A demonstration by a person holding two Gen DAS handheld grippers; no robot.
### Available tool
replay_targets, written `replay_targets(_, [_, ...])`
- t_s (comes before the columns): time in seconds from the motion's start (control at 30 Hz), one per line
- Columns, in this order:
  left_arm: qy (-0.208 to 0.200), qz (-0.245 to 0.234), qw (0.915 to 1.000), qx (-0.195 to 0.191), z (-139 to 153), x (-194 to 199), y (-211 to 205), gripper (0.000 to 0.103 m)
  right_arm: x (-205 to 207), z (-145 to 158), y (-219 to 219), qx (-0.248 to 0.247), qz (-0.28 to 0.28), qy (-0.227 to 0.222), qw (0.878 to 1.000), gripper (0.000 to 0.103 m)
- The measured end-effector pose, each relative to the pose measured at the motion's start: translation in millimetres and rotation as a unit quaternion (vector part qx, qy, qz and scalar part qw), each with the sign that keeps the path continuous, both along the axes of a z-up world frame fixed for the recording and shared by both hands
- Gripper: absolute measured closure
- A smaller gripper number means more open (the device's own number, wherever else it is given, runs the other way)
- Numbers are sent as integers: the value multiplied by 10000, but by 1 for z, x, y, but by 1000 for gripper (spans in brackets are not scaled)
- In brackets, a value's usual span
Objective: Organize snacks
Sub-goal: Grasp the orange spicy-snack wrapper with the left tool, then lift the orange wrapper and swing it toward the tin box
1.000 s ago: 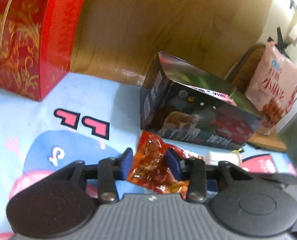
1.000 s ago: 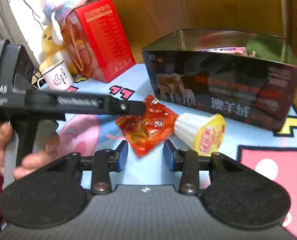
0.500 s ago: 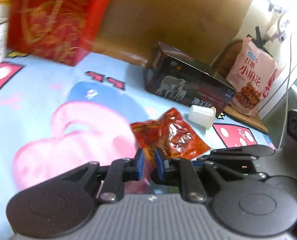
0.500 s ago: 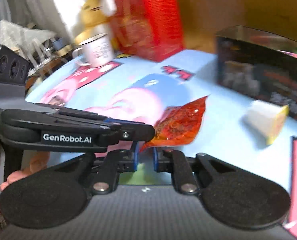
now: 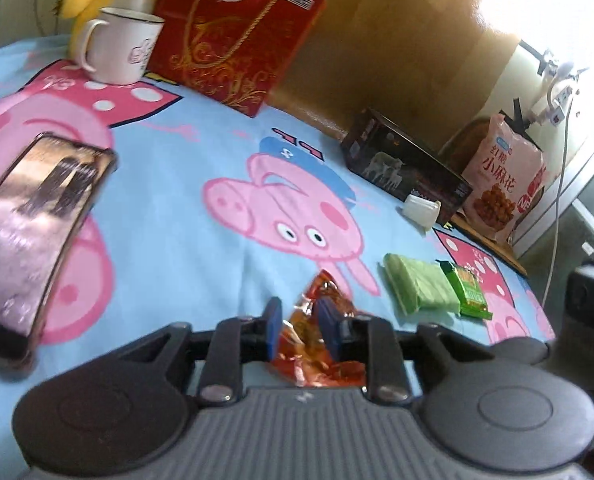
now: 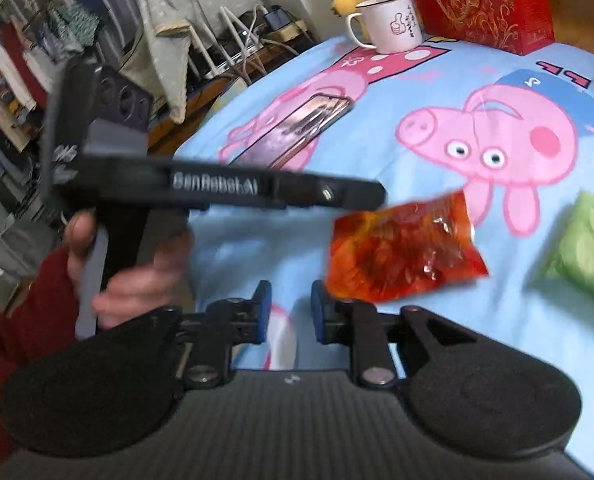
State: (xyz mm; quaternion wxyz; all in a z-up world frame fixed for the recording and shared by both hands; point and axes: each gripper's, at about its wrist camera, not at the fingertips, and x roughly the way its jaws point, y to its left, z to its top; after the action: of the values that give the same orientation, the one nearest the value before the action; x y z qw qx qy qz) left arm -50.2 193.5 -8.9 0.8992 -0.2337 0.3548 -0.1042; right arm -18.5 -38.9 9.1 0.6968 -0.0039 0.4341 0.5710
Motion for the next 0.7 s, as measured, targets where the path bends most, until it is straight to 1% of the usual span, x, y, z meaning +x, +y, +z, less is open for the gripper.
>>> replay_targets(0.03, [-1, -3, 10000, -67, -1, -1, 2, 75, 0, 1, -7, -22, -77, 5, 10000, 73])
replay_targets(0.1, [-14, -66, 9998, -186, -3, -2, 2, 72, 3, 2, -23, 30, -339, 147, 9993, 71])
replay_targets(0.2, [0, -198, 9996, -188, -6, 1, -4, 67, 9, 1, -46, 121, -875, 309, 9956, 67])
replay_targets(0.27, [32, -291, 9994, -176, -8, 4, -10, 63, 15, -3, -57, 116, -1217, 418, 9916, 67])
replay_targets(0.33, [-20, -351, 9993, -121, -7, 3, -15, 60, 16, -6, -57, 117, -1455, 486, 9881, 67])
replay_targets(0.4, [-23, -411, 9990, -176, -9, 3, -18, 60, 17, -8, -56, 200, -1551, 552, 9861, 67])
replay_targets(0.47, [-25, -457, 9987, -228, -9, 2, -21, 60, 17, -9, -45, 251, -1596, 467, 9858, 67])
replay_targets(0.57, [-62, -337, 9994, -112, -9, -2, -25, 60, 17, -11, -32, 321, -1676, 197, 9851, 66])
replay_targets(0.63, [-47, -274, 9994, -222, -10, -5, -22, 60, 18, -12, -35, 353, -1749, 66, 9839, 66])
replay_targets(0.7, [-8, -281, 9988, -413, -11, -6, -18, 60, 18, -13, -38, 388, -1739, 23, 9840, 66])
